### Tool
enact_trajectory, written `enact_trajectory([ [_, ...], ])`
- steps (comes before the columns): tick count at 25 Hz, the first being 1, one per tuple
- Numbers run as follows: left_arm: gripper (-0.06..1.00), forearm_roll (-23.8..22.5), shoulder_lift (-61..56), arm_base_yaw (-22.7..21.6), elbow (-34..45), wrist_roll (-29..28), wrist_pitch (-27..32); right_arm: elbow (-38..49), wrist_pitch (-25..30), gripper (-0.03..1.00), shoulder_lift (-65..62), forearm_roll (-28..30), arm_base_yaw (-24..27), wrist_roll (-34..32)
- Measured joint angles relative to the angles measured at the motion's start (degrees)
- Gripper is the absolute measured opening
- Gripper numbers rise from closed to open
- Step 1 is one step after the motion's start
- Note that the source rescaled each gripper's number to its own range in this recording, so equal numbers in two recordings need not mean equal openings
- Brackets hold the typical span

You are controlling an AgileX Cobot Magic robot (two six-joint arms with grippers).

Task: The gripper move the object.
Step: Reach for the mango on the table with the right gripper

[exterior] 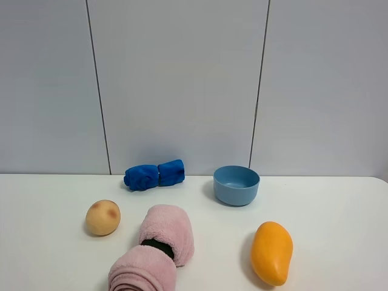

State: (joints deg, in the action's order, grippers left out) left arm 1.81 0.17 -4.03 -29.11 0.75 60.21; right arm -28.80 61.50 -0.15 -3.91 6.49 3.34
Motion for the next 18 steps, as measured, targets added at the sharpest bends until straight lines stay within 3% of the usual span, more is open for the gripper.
enact_trajectory([
  [18,1.00,0.0,0.0,0.0,0.0,0.0,0.0,0.0,0.0,1.00,0.0,0.0,0.0,0.0],
])
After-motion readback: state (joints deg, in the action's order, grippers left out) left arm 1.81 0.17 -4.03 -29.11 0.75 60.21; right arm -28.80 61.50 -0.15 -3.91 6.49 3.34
